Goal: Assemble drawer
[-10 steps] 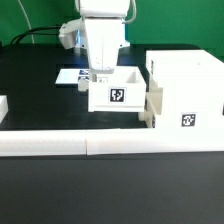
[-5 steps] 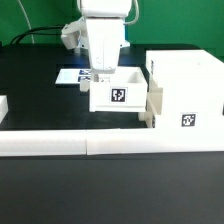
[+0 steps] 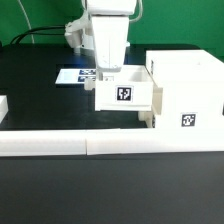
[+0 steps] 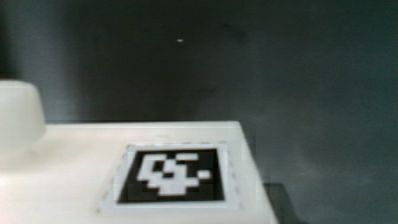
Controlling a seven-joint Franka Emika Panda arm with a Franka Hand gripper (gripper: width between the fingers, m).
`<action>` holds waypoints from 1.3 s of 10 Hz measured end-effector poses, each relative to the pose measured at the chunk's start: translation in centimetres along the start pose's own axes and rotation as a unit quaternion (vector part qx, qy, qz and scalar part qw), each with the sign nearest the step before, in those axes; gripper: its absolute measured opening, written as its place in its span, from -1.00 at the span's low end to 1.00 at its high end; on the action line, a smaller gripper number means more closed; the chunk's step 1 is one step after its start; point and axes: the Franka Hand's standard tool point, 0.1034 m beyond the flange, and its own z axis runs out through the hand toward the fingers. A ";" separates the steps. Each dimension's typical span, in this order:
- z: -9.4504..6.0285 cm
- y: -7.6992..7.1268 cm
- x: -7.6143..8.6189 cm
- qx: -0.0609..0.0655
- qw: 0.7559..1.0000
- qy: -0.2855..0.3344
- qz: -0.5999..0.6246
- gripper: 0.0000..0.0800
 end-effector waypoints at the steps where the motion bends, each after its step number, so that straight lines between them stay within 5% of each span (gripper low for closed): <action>1: 0.0 0.0 0.0 0.000 1.000 0.000 0.002 -0.89; 13: 0.5 -0.3 0.5 0.004 1.000 0.001 0.006 -0.89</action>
Offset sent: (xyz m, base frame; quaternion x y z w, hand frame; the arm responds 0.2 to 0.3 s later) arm 0.0000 0.0000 0.0000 0.0000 0.0000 0.0000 1.0000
